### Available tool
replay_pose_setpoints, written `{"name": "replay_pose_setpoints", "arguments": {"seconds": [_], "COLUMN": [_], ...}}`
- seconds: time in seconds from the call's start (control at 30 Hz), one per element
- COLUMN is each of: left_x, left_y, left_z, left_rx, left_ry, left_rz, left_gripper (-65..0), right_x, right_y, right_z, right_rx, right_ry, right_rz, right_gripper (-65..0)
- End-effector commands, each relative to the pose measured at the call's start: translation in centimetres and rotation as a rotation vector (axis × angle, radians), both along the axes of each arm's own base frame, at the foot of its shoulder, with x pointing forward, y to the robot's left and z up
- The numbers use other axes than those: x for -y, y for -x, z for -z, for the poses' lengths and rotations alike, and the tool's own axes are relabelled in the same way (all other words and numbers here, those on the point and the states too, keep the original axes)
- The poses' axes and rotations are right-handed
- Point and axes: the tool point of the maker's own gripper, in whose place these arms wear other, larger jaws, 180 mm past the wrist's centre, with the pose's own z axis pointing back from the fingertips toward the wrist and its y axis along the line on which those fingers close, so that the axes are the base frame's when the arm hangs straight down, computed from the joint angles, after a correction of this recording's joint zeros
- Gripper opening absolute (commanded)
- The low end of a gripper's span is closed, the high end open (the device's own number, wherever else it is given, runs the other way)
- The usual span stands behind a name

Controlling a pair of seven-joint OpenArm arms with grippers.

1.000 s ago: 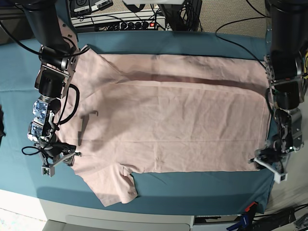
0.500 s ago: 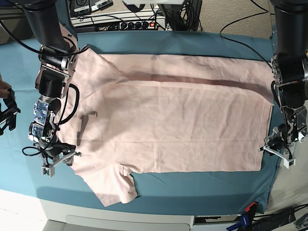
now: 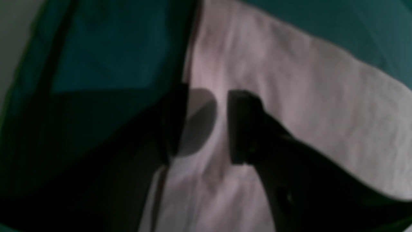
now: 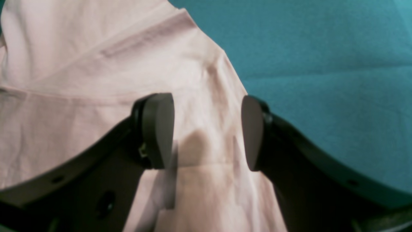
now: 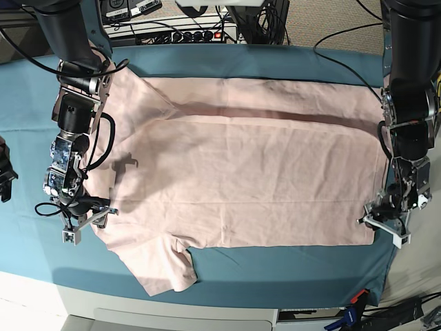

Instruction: Fold the T-shirt properly

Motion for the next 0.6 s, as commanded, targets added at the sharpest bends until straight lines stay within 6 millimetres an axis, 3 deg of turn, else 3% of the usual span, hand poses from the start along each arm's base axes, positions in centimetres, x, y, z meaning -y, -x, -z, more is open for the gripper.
{"name": "replay_pose_setpoints", "arguments": {"seconds": [0.0, 0.27, 0.5, 0.57], "left_x": [-0.7, 0.3, 1.5, 1.4], "left_y": [-2.1, -3.4, -3.4, -3.5], "left_z": [-3.3, -4.7, -4.3, -4.4], "left_rx": [0.087, 0.129, 0.129, 0.133], "left_ry": [-0.004, 0.008, 0.022, 0.02], "left_rz": [-0.008, 0.012, 0.034, 0.031], "left_gripper": [-42.1, -42.1, -42.2, -45.7], "right_x": [0.8, 0.8, 0.8, 0.9], "right_y": [-1.4, 0.0, 0.8, 0.9], "right_z": [-2.7, -0.8, 0.4, 0.5], "right_rx": [0.072, 0.034, 0.017, 0.016], "right_ry": [0.016, 0.017, 0.018, 0.019], "right_rz": [0.009, 0.008, 0.008, 0.008], "right_gripper": [-31.9, -31.9, -31.9, -31.9]}}
